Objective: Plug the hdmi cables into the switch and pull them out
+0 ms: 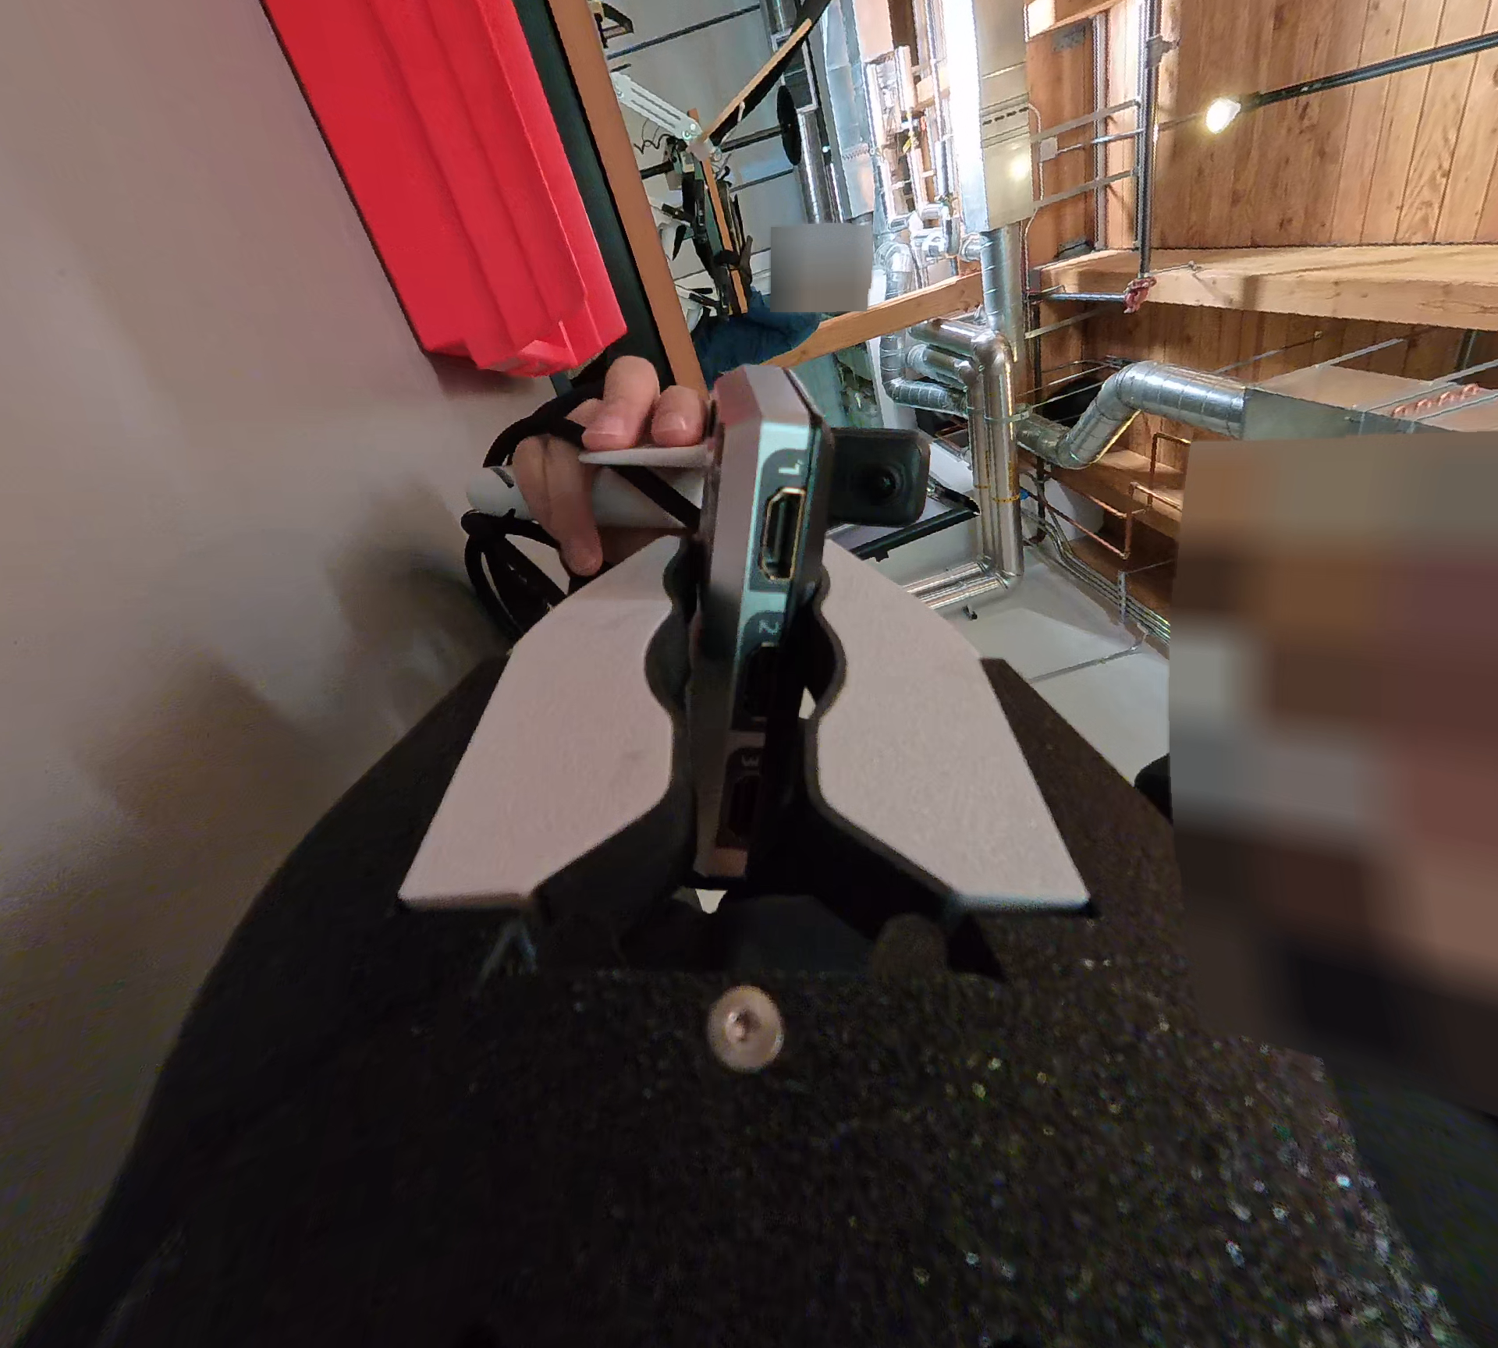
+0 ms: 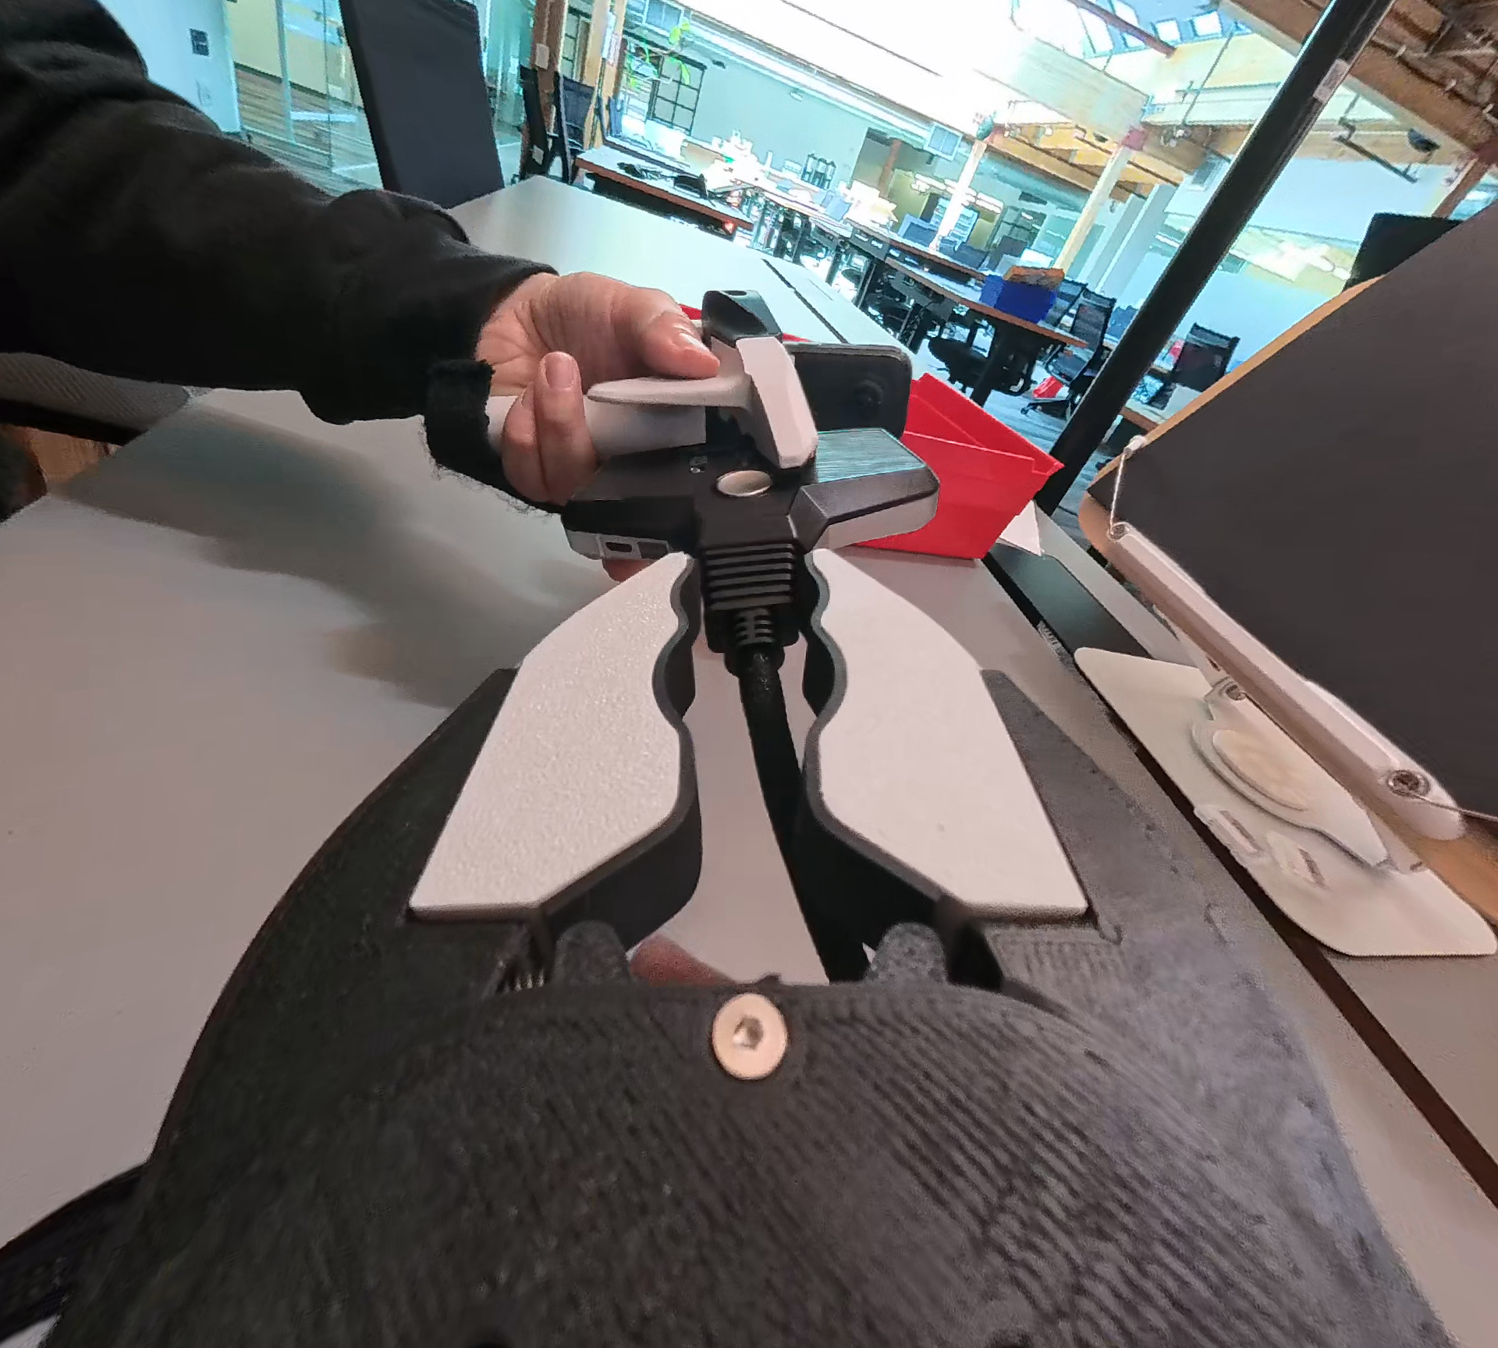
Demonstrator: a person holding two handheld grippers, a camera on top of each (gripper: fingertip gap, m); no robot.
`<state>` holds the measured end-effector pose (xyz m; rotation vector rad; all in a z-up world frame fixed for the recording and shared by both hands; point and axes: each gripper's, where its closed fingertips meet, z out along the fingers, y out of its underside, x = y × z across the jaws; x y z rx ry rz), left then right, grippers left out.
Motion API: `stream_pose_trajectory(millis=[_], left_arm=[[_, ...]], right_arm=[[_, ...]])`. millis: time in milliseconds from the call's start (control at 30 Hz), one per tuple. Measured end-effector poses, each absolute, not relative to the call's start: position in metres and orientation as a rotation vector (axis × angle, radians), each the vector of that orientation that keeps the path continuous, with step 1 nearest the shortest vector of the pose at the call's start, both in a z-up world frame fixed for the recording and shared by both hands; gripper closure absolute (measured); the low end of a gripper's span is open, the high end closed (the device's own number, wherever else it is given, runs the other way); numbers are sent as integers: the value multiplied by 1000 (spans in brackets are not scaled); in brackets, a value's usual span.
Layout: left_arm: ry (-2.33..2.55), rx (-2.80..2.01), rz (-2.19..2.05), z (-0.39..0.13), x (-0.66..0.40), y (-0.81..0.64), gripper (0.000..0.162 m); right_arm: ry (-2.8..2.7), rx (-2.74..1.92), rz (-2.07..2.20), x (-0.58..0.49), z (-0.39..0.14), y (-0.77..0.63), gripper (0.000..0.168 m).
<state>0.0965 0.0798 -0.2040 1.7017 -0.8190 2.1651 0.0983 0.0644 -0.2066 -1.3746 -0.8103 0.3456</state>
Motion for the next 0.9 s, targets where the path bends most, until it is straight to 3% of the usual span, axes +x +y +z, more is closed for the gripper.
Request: stream_pose_trajectory(millis=[433,667,700,767,900], left_arm=[[-777,1772,2160,-212,99,92,136],[-1097,1918,2051,-226,93,86,118],[-1112,1894,2044,-225,93,80,118],[-1135,1835,2042,-223,95,71,138],[-1083,1843,2041,-223,99,73,139]], right_arm=[[-825,-1479,284,98,-220,69,145],[-801,-1476,264,102,-217,71,145],[-807,-1471,266,100,-217,71,145],[-816,-1464,250,95,-218,73,145],[-782,-1415,197,98,-216,75,145]])
